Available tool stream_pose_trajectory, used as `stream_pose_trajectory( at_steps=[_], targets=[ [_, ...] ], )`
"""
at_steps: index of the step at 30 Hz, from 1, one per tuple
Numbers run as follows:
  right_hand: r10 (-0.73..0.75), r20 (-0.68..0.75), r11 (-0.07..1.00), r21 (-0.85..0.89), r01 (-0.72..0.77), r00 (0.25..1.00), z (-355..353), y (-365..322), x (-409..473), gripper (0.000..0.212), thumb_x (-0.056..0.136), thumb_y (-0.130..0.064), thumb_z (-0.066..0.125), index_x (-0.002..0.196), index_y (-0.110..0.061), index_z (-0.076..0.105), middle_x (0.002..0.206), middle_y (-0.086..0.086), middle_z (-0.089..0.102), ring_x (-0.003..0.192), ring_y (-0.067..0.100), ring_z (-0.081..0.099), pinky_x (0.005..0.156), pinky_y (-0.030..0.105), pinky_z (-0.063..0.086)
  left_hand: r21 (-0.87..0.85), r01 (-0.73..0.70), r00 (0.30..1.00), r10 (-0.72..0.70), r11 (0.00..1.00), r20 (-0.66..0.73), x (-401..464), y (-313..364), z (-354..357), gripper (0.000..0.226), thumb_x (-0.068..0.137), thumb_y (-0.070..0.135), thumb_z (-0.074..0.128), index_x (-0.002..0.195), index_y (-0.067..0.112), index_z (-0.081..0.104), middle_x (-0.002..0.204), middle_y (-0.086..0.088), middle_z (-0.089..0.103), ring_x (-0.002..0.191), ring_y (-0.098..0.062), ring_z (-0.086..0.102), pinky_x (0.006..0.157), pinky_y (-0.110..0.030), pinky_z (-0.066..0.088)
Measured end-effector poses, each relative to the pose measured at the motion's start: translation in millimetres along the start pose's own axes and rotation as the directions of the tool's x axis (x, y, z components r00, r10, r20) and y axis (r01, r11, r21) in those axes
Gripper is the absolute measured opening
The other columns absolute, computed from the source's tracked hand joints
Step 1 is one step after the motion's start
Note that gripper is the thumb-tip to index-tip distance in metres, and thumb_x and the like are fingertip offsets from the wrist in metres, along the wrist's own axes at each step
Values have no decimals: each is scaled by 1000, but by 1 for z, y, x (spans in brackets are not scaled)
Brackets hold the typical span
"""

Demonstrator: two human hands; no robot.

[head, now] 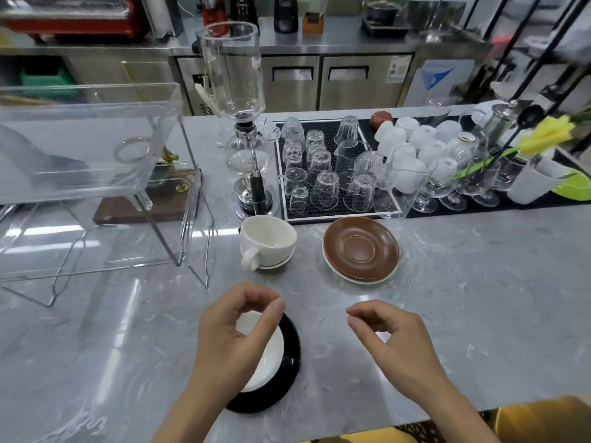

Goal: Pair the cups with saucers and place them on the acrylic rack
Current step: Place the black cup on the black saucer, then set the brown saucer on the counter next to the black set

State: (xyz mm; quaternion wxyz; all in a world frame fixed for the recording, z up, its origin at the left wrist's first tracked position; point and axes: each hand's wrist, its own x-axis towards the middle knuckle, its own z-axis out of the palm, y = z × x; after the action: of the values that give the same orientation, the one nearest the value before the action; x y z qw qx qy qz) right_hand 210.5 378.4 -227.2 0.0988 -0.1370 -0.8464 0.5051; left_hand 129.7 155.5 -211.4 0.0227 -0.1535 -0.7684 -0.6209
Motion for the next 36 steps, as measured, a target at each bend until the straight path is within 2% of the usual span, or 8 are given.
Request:
stream_pose_trajectory(
  at_steps=[5, 10, 15, 21, 25, 29, 33, 36],
  targets=[
    [-4, -81, 1000, -12, 3, 997, -26, 15, 14, 25, 84, -13, 75, 77, -37, 73, 79, -19, 74, 77, 2, 69, 68, 4, 49, 62, 17, 999, -20, 998, 35, 17, 2, 36, 7, 76, 41, 71, 78, 34, 69, 75, 12, 73, 68, -11, 68, 64, -12, 50],
    [4, -113, 1000, -9, -5, 994, -46, 34, 35, 23, 85, -13, 73, 83, -36, 70, 74, -16, 72, 72, 6, 67, 64, 6, 49, 217, 13, 991, -41, 976, 124, 36, -3, 69, 11, 80, 30, 71, 71, 34, 65, 75, 20, 69, 68, -4, 63, 59, -8, 43],
    [-6, -97, 1000, -21, 4, 995, -58, 49, 59, 19, 85, -16, 73, 81, -34, 69, 74, -14, 71, 68, 7, 66, 62, 9, 50, 316, 30, 978, -94, 948, 188, 52, -17, 91, 17, 86, 28, 73, 70, 29, 65, 68, 14, 66, 57, -4, 57, 54, -11, 40],
    [12, -42, 997, -72, -15, 999, -69, 73, 92, 15, 87, -24, 71, 78, -35, 67, 71, -13, 70, 63, 7, 64, 56, 9, 48, 428, 89, 965, -184, 899, 185, 77, -24, 116, 27, 91, 32, 67, 66, 25, 59, 55, 15, 59, 54, -4, 53, 54, -15, 40],
    [29, -52, 995, -99, -34, 998, -73, 89, 117, 14, 86, -28, 70, 73, -32, 66, 66, -13, 66, 57, 3, 59, 53, 7, 43, 538, 120, 948, -257, 834, 186, 90, -30, 131, 34, 97, 35, 60, 69, 17, 59, 52, 4, 54, 55, -12, 52, 56, -24, 37],
    [43, -72, 987, -149, -53, 997, -75, 103, 135, 17, 86, -34, 68, 70, -31, 62, 64, -14, 65, 55, 1, 57, 51, 5, 40, 610, 148, 912, -346, 779, 220, 96, -35, 139, 41, 99, 37, 55, 62, 20, 49, 50, 3, 49, 52, -12, 47, 51, -27, 29],
    [92, -102, 972, -209, -112, 990, -76, 117, 151, 24, 85, -40, 68, 68, -26, 59, 64, -9, 63, 58, 9, 57, 56, 19, 45, 671, 169, 896, -396, 722, 200, 103, -42, 144, 47, 102, 37, 49, 59, 19, 41, 49, 2, 44, 55, -22, 45, 56, -35, 22],
    [108, -110, 961, -245, -132, 988, -76, 121, 160, 27, 83, -45, 66, 65, -27, 55, 68, -12, 64, 61, 7, 58, 52, 20, 44, 693, 162, 900, -393, 703, 188, 108, -46, 148, 48, 103, 37, 47, 59, 18, 40, 56, -8, 56, 63, -31, 55, 57, -37, 22]
  ],
)
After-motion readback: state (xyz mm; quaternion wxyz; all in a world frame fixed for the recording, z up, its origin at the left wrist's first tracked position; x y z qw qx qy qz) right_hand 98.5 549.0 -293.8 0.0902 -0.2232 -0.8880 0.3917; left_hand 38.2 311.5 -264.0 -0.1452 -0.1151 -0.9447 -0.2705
